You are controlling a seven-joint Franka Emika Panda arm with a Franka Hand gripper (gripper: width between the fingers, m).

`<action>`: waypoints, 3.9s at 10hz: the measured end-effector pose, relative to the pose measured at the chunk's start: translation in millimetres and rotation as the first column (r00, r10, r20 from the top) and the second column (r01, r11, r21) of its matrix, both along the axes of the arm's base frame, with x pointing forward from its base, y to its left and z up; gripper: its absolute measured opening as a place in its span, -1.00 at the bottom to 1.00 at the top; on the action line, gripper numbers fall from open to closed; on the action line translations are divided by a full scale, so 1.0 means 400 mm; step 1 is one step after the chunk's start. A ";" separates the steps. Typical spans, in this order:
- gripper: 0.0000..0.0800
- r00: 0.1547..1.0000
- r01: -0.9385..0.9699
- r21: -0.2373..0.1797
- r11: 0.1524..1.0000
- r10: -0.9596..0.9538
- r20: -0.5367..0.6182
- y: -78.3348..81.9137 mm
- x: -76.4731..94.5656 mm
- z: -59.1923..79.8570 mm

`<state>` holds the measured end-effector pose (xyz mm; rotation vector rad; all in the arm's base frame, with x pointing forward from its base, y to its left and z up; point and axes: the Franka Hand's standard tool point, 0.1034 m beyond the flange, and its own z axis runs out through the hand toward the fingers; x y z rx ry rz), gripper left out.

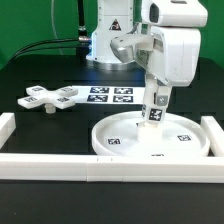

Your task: Assemble round table

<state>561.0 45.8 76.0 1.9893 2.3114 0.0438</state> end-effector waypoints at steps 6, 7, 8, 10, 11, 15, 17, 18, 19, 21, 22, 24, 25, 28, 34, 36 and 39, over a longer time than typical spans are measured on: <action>0.02 0.912 0.410 0.050 0.911 -0.411 0.007 -0.007 -0.003 -0.002; 0.02 0.858 0.513 0.064 0.856 -0.514 0.001 -0.007 -0.003 -0.002; 0.02 0.803 0.595 0.076 0.800 -0.596 -0.008 -0.009 -0.004 -0.002; 0.02 0.616 0.785 0.110 0.609 -0.786 -0.051 -0.007 -0.005 -0.003; 0.02 0.568 0.821 0.114 0.560 -0.821 -0.058 -0.007 -0.005 -0.003; 0.02 0.357 0.930 0.121 0.346 -0.931 -0.078 -0.009 -0.004 -0.002; 0.02 0.144 0.984 0.122 0.131 -0.984 -0.105 -0.006 -0.004 -0.003; 0.02 0.042 0.992 0.120 0.029 -0.993 -0.111 -0.009 -0.003 -0.004; 0.02 -0.114 0.984 0.119 -0.129 -0.985 -0.129 -0.014 -0.002 -0.003; 0.02 -0.366 0.917 0.104 -0.386 -0.915 -0.168 -0.023 -0.002 -0.005; 0.02 -0.479 0.862 0.088 -0.499 -0.859 -0.183 -0.022 -0.003 -0.005; 0.02 -0.580 0.796 0.069 -0.601 -0.791 -0.195 -0.020 -0.005 -0.007; 0.02 -0.625 0.760 0.058 -0.647 -0.754 -0.202 -0.020 -0.005 -0.007; 0.02 -0.728 0.661 0.032 -0.750 -0.651 -0.214 -0.020 -0.005 -0.007; 0.02 -0.976 -0.012 -0.114 -0.993 0.036 -0.213 -0.019 -0.007 -0.011; 0.02 -0.948 -0.230 -0.179 -0.957 0.262 -0.182 -0.020 -0.008 -0.012; 0.02 -0.824 -0.527 -0.237 -0.817 0.559 -0.095 -0.008 -0.007 -0.013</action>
Offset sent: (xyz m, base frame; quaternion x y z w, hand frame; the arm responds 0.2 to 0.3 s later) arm -0.0134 -0.0051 -0.0002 0.0057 0.0162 0.2409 0.9704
